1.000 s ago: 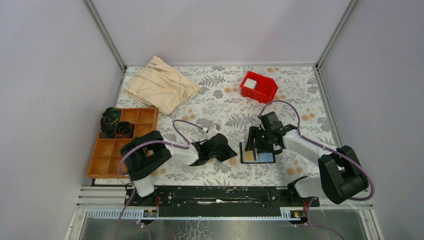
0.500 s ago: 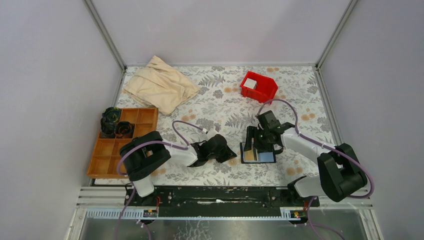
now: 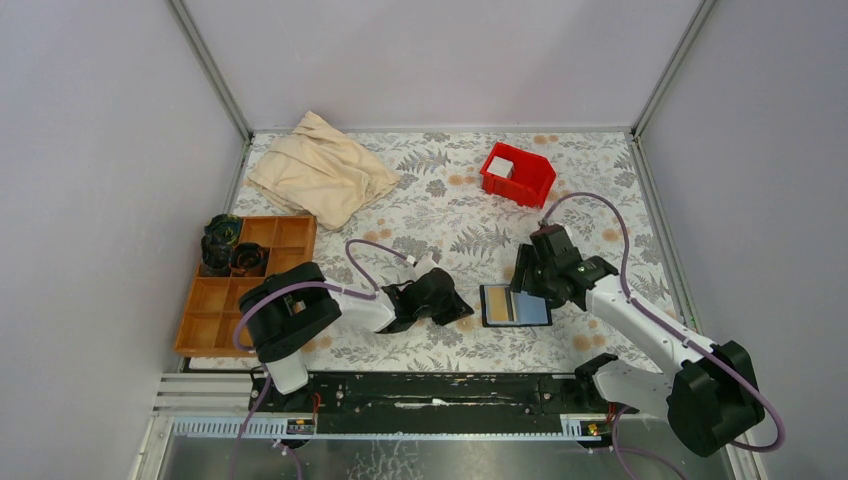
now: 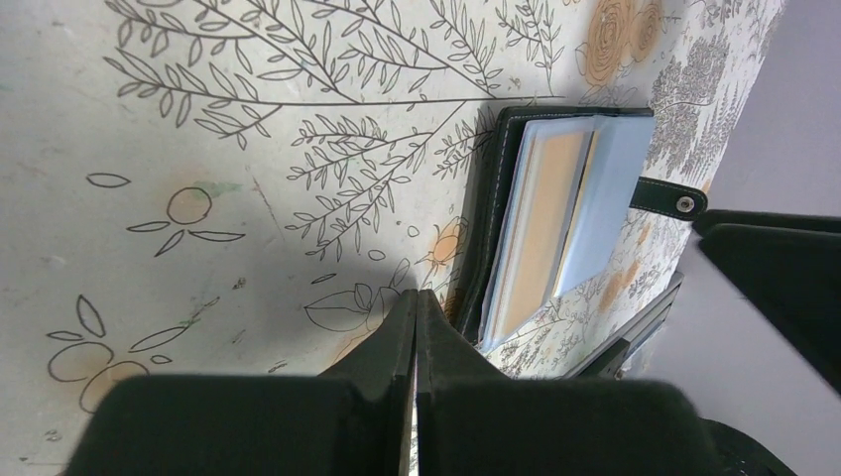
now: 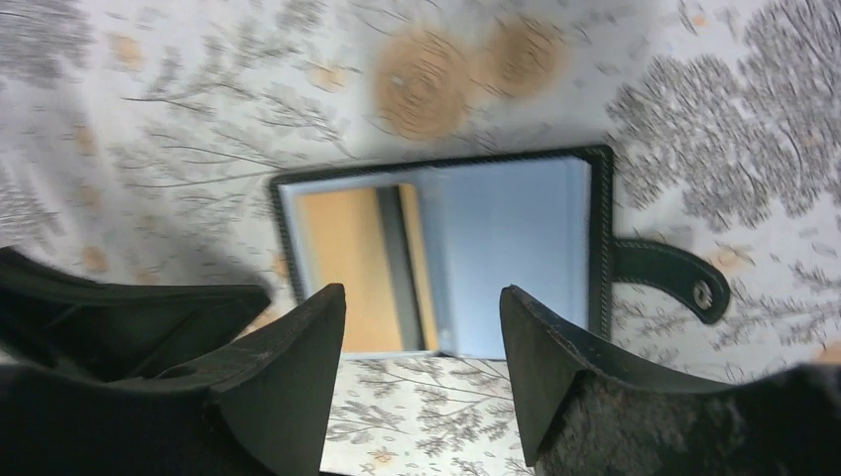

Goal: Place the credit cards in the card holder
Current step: Insert the credit card into the card holder, then close the card holder at the center of the board.

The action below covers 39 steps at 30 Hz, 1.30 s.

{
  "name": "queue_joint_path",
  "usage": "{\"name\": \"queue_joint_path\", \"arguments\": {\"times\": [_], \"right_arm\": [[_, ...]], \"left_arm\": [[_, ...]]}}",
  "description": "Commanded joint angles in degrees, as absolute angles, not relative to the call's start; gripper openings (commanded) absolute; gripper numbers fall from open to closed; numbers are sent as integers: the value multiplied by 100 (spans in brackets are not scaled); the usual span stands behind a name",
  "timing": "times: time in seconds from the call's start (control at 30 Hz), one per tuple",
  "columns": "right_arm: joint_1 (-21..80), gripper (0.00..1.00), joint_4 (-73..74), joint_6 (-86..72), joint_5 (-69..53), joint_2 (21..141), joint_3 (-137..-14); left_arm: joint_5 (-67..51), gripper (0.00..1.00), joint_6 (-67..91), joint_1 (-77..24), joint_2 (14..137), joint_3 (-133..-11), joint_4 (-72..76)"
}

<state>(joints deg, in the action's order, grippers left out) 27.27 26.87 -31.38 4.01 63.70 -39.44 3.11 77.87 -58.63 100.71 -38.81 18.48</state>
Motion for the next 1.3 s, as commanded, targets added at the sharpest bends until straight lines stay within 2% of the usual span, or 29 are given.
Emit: {"name": "queue_joint_path", "arguments": {"times": [0.0, 0.57, 0.73, 1.1, 1.2, 1.27], "right_arm": [[2725, 65, 2963, -3756, 1083, 6225, -3505], [2724, 82, 3733, -4854, 2076, 5699, -3118], [2679, 83, 3800, -5128, 2605, 5794, -3223], [2218, 81, 3010, -4965, 2698, 6442, -3232], [2131, 75, 2732, -4837, 2675, 6395, -3119], [2131, 67, 2526, -4726, 2615, 6313, -3018]], "left_arm": [[183, 0, 7231, -5989, 10587, -3520, -242], [-42, 0, 7005, -5971, 10552, -3412, -114], [-183, 0, 6981, -5950, 10588, -3367, 61], [-467, 0, 6806, -5823, 10644, -3342, 174], [-489, 0, 6793, -5774, 10645, -3294, 198], [-510, 0, 6813, -5739, 10644, -3244, 246]]}}
